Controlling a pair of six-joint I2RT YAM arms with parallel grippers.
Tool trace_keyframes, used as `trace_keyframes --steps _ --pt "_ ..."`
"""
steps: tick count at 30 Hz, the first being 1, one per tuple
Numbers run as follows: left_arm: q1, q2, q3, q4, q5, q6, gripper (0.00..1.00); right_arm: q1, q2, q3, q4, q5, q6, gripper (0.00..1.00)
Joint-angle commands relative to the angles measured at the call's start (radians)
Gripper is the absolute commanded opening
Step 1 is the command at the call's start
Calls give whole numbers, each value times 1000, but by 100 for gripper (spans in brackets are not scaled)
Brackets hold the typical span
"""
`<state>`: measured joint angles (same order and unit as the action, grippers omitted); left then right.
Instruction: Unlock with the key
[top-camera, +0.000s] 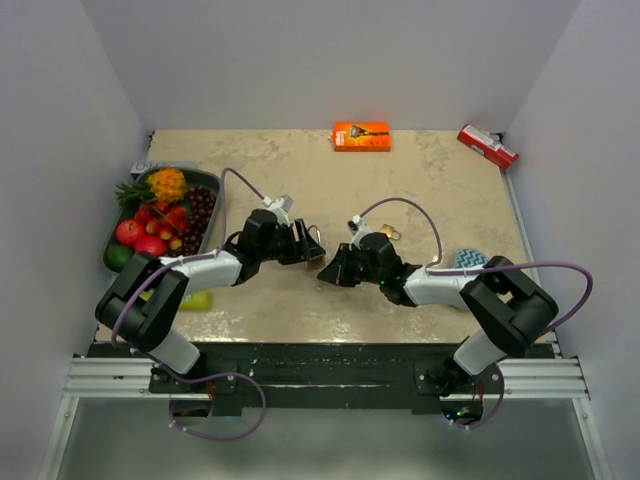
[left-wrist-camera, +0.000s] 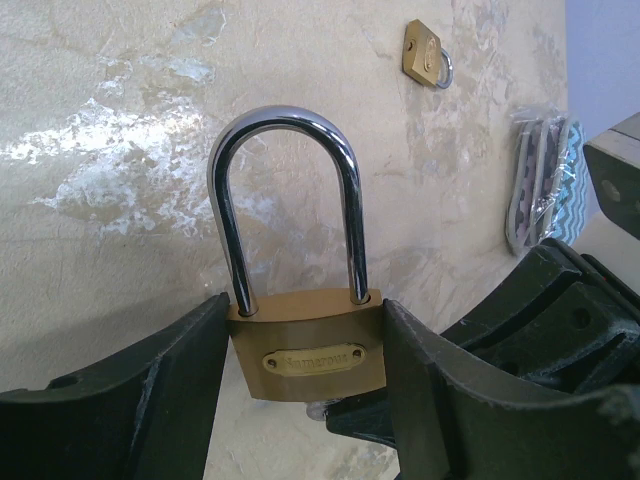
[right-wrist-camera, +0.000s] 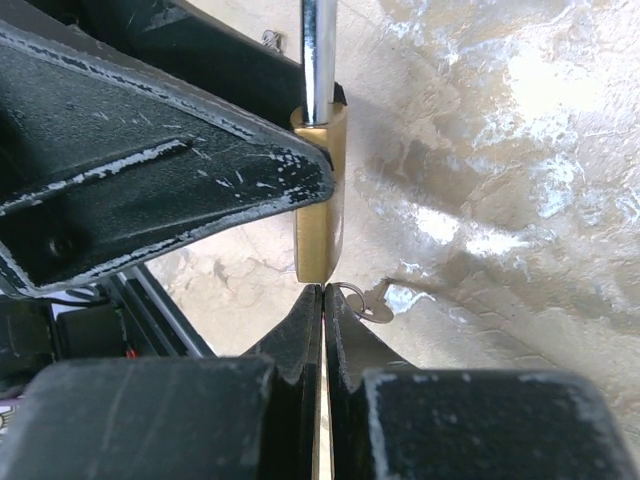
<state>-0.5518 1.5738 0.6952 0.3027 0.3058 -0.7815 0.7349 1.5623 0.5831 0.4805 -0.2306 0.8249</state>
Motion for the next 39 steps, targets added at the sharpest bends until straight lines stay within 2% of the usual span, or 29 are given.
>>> trace_keyframes --steps 1,10,20,26,39 --pt "-5 -64 -40 78 49 -50 0 -14 -12 37 109 71 -49 0" --pt "-16 -109 -102 131 6 -91 0 -8 39 14 224 63 -53 0" --pt "-71 -135 -137 162 -48 -122 0 4 -7 3 196 117 -90 0" --pt "-146 -153 -149 182 -97 -148 0 9 -39 -20 207 126 -92 0" --pt "-183 -193 -215 277 -139 -243 0 15 -163 -81 162 180 -115 0"
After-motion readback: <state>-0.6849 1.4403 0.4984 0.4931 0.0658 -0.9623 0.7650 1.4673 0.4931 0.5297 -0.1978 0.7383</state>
